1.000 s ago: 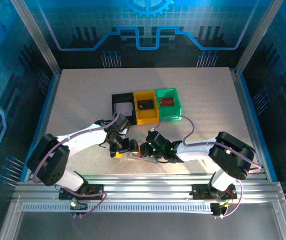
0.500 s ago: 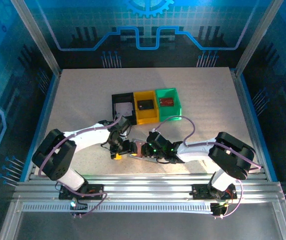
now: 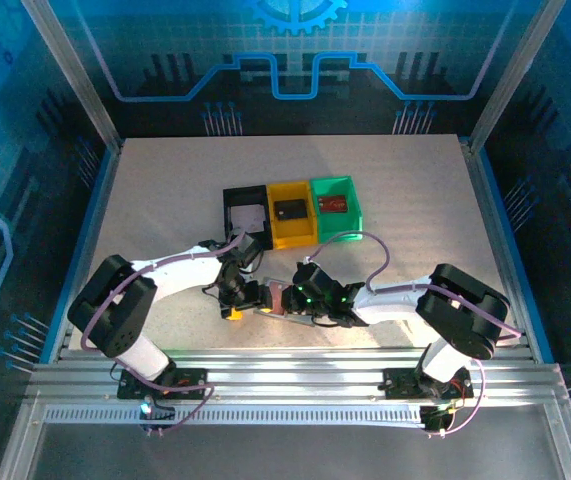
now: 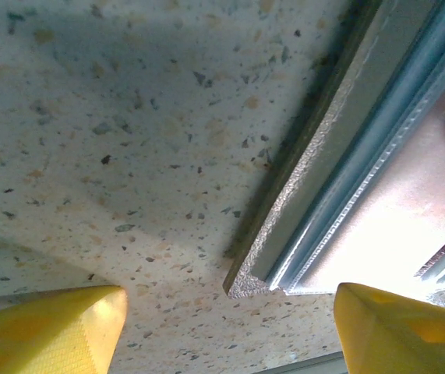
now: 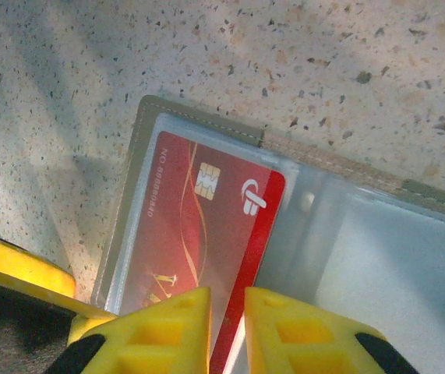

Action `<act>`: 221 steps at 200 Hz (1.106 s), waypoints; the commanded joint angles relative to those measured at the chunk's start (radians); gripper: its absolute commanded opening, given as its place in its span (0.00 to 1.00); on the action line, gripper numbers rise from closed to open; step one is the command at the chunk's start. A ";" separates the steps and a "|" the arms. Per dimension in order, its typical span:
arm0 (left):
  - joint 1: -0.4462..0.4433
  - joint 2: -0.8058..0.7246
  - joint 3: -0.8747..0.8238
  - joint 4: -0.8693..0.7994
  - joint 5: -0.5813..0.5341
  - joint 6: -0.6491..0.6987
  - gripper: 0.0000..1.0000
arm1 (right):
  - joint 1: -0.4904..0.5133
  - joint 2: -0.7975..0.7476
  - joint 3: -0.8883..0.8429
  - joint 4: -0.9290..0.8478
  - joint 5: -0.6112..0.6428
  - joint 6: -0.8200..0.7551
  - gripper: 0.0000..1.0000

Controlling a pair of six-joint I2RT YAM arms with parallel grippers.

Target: Take the credit cards out of the card holder

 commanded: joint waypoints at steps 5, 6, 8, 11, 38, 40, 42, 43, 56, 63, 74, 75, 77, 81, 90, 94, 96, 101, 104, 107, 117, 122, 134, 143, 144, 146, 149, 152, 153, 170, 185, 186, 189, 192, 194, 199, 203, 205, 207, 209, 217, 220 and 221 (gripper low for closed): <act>-0.008 0.069 -0.040 0.039 -0.025 0.010 0.72 | 0.000 0.009 -0.013 0.015 0.010 0.010 0.18; -0.008 0.069 -0.041 0.039 -0.025 0.011 0.72 | 0.000 0.009 -0.014 0.014 0.011 0.010 0.18; -0.008 0.071 -0.041 0.041 -0.025 0.010 0.72 | 0.000 0.007 -0.014 0.012 0.012 0.011 0.18; -0.008 0.073 -0.043 0.043 -0.024 0.011 0.72 | 0.000 0.007 -0.014 0.010 0.014 0.013 0.18; -0.007 0.087 -0.053 0.054 -0.029 0.012 0.70 | -0.002 0.003 -0.017 -0.001 0.024 0.018 0.17; -0.008 0.088 -0.053 0.056 -0.029 0.012 0.70 | -0.002 0.002 -0.017 -0.002 0.024 0.019 0.17; -0.007 0.089 -0.054 0.056 -0.029 0.012 0.70 | -0.001 0.002 -0.017 -0.002 0.024 0.019 0.17; -0.007 0.090 -0.054 0.056 -0.029 0.012 0.70 | -0.002 0.002 -0.016 -0.003 0.025 0.019 0.17; -0.008 0.096 -0.058 0.062 -0.030 0.012 0.69 | -0.003 0.003 -0.012 -0.008 0.027 0.019 0.17; -0.007 0.101 -0.059 0.065 -0.031 0.011 0.69 | -0.003 0.003 -0.011 -0.012 0.027 0.018 0.17; -0.007 0.108 -0.061 0.071 -0.033 0.012 0.69 | -0.005 0.004 -0.010 -0.014 0.028 0.019 0.17; -0.008 0.108 -0.061 0.071 -0.033 0.012 0.69 | -0.004 0.005 -0.009 -0.015 0.027 0.019 0.17; -0.007 0.111 -0.061 0.071 -0.033 0.012 0.69 | -0.004 0.006 -0.008 -0.013 0.027 0.019 0.17; -0.007 0.114 -0.061 0.073 -0.033 0.012 0.69 | -0.006 0.007 -0.008 -0.012 0.026 0.019 0.17; -0.007 0.120 -0.061 0.075 -0.036 0.013 0.69 | -0.006 0.013 -0.004 -0.010 0.019 0.017 0.17; -0.008 0.124 -0.062 0.076 -0.037 0.013 0.69 | -0.007 0.015 -0.002 -0.007 0.016 0.015 0.17; -0.008 0.125 -0.061 0.077 -0.037 0.013 0.69 | -0.007 0.015 -0.001 -0.007 0.013 0.014 0.17; -0.007 0.129 -0.063 0.079 -0.037 0.013 0.69 | -0.008 0.019 0.001 -0.005 0.010 0.012 0.17; -0.007 0.131 -0.063 0.081 -0.037 0.013 0.68 | -0.007 0.022 0.003 -0.004 0.008 0.011 0.17; -0.007 0.134 -0.063 0.082 -0.036 0.012 0.69 | -0.007 0.024 0.004 -0.003 0.006 0.010 0.17; -0.007 0.141 -0.065 0.087 -0.038 0.012 0.68 | -0.008 0.029 0.007 0.000 0.003 0.011 0.17; -0.008 0.145 -0.066 0.089 -0.039 0.013 0.68 | -0.008 0.030 0.006 0.004 0.003 0.011 0.17; -0.008 0.152 -0.069 0.095 -0.038 0.012 0.67 | -0.009 0.032 0.002 0.010 0.002 0.015 0.17; -0.009 0.159 -0.070 0.097 -0.040 0.011 0.67 | -0.011 0.034 0.001 0.011 0.001 0.016 0.18; -0.009 0.160 -0.069 0.097 -0.039 0.010 0.67 | -0.011 0.034 0.001 0.011 0.001 0.015 0.18; -0.009 0.162 -0.070 0.098 -0.039 0.011 0.67 | -0.011 0.034 0.000 0.011 -0.001 0.016 0.18; -0.008 0.163 -0.070 0.098 -0.040 0.012 0.67 | -0.012 0.035 0.000 0.013 -0.002 0.017 0.18; -0.008 0.165 -0.071 0.099 -0.039 0.011 0.67 | -0.013 0.035 0.001 0.015 -0.004 0.018 0.18; -0.009 0.166 -0.070 0.099 -0.040 0.011 0.67 | -0.014 0.036 0.001 0.015 -0.004 0.019 0.18; -0.009 0.178 -0.071 0.105 -0.039 0.013 0.66 | -0.017 0.043 0.000 0.025 -0.016 0.020 0.19; -0.008 0.189 -0.073 0.114 -0.039 0.013 0.66 | -0.017 0.050 -0.006 0.074 -0.026 0.017 0.19; -0.008 0.190 -0.073 0.114 -0.038 0.013 0.66 | -0.017 0.050 -0.007 0.076 -0.028 0.017 0.19; -0.009 0.192 -0.073 0.117 -0.037 0.012 0.66 | -0.017 0.051 -0.009 0.085 -0.031 0.016 0.19; -0.010 0.194 -0.074 0.120 -0.036 0.013 0.66 | -0.018 0.054 -0.009 0.091 -0.033 0.016 0.19; -0.009 0.195 -0.076 0.121 -0.034 0.013 0.66 | -0.018 0.055 -0.010 0.095 -0.035 0.016 0.19; -0.009 0.200 -0.076 0.126 -0.031 0.012 0.66 | -0.018 0.058 -0.011 0.104 -0.037 0.016 0.19; -0.010 0.203 -0.077 0.131 -0.028 0.012 0.66 | -0.018 0.060 -0.011 0.110 -0.041 0.015 0.19; -0.010 0.204 -0.078 0.133 -0.027 0.012 0.66 | -0.019 0.061 -0.012 0.113 -0.043 0.014 0.19; -0.011 0.206 -0.079 0.134 -0.027 0.010 0.65 | -0.018 0.061 -0.011 0.116 -0.044 0.014 0.19; -0.010 0.208 -0.080 0.137 -0.026 0.010 0.65 | -0.019 0.062 -0.013 0.120 -0.047 0.013 0.19; -0.012 0.215 -0.082 0.144 -0.022 0.008 0.65 | -0.018 0.066 -0.019 0.140 -0.052 0.011 0.19; -0.013 0.217 -0.084 0.147 -0.020 0.007 0.65 | -0.019 0.067 -0.021 0.148 -0.054 0.010 0.19; -0.013 0.217 -0.084 0.148 -0.020 0.007 0.65 | -0.018 0.067 -0.022 0.151 -0.055 0.010 0.18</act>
